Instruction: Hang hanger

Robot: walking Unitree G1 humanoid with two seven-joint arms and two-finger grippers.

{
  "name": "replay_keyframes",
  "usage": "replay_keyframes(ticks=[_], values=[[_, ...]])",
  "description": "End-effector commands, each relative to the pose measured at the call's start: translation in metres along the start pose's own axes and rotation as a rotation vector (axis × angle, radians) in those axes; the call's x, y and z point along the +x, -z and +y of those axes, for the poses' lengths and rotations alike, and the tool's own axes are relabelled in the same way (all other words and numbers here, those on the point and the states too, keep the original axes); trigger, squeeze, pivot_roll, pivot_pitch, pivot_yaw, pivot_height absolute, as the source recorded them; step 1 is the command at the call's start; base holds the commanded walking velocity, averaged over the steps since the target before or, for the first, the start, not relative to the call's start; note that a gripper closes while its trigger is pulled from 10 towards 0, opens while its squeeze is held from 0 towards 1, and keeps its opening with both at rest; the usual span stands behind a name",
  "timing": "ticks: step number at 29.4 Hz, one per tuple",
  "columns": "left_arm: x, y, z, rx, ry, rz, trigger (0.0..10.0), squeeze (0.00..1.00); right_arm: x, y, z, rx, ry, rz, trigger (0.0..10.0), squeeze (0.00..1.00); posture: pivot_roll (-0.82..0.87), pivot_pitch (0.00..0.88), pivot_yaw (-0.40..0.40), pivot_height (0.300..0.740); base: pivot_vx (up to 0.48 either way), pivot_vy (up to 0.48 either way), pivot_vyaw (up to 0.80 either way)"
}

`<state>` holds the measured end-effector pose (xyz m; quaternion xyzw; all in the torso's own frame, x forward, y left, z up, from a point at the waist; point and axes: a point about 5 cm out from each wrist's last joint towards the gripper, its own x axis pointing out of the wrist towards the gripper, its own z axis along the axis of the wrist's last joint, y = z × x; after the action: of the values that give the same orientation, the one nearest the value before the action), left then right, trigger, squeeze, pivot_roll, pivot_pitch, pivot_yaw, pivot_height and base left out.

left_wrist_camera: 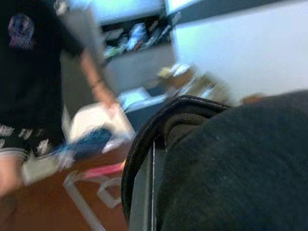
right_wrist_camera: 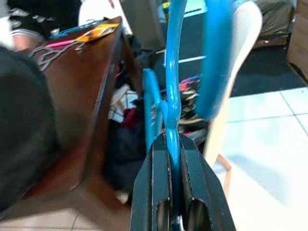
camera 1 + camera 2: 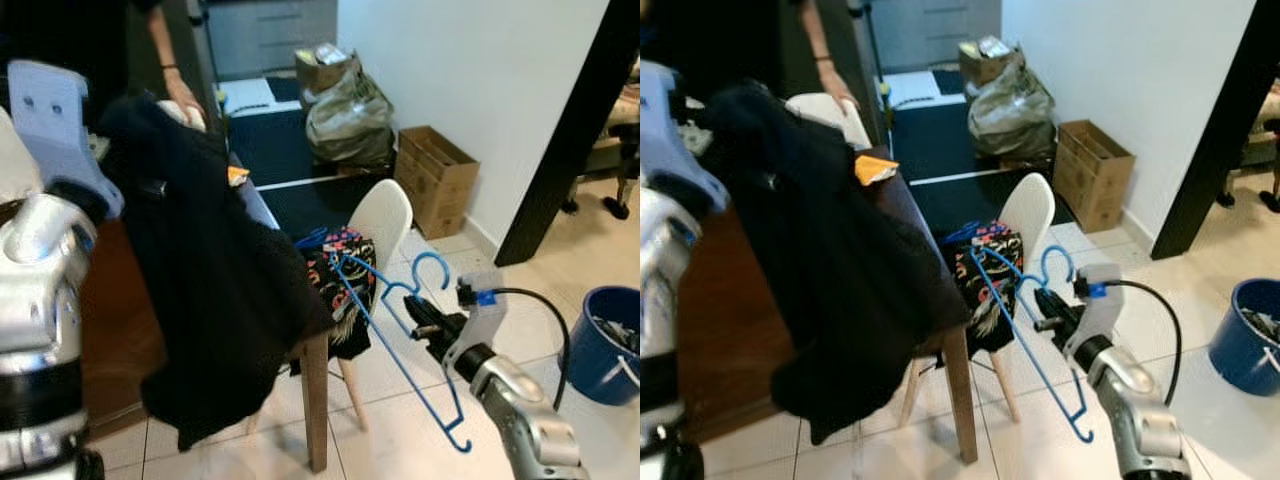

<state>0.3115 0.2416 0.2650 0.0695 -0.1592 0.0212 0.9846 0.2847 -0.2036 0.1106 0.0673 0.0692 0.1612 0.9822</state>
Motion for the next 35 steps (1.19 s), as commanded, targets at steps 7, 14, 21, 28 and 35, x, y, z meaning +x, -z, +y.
replay_keyframes(ticks=[7, 14, 21, 28, 35], values=[[-0.031, 0.073, 0.016, -0.088, -0.255, 0.336, 10.0, 0.0, -0.001, 0.0, -0.001, 0.017, 0.0, 0.005, 10.0, 0.0, -0.04, 0.0, 0.056, 0.731, 0.0, 0.0, 0.0], [-0.053, 0.11, -0.013, -0.146, -0.169, 0.493, 10.0, 1.0, -0.002, -0.001, -0.001, 0.018, 0.0, 0.004, 10.0, 0.0, -0.04, 0.0, 0.057, 0.731, 0.0, 0.0, 0.0], [-0.05, 0.091, -0.039, -0.259, 0.053, 0.391, 10.0, 1.0, -0.003, -0.002, -0.001, 0.02, 0.0, 0.001, 10.0, 0.0, -0.05, 0.0, 0.06, 0.731, 0.0, 0.0, 0.0], [-0.034, 0.046, -0.028, -0.204, 0.103, 0.229, 10.0, 1.0, -0.003, -0.001, -0.001, 0.027, -0.005, 0.001, 10.0, 0.0, -0.04, 0.0, 0.06, 0.731, 0.0, 0.0, 0.0], [-0.036, 0.046, -0.017, -0.036, 0.094, 0.356, 10.0, 1.0, -0.003, 0.0, -0.001, 0.032, -0.008, 0.004, 10.0, 0.0, -0.04, 0.0, 0.062, 0.731, 0.0, 0.0, 0.0]])
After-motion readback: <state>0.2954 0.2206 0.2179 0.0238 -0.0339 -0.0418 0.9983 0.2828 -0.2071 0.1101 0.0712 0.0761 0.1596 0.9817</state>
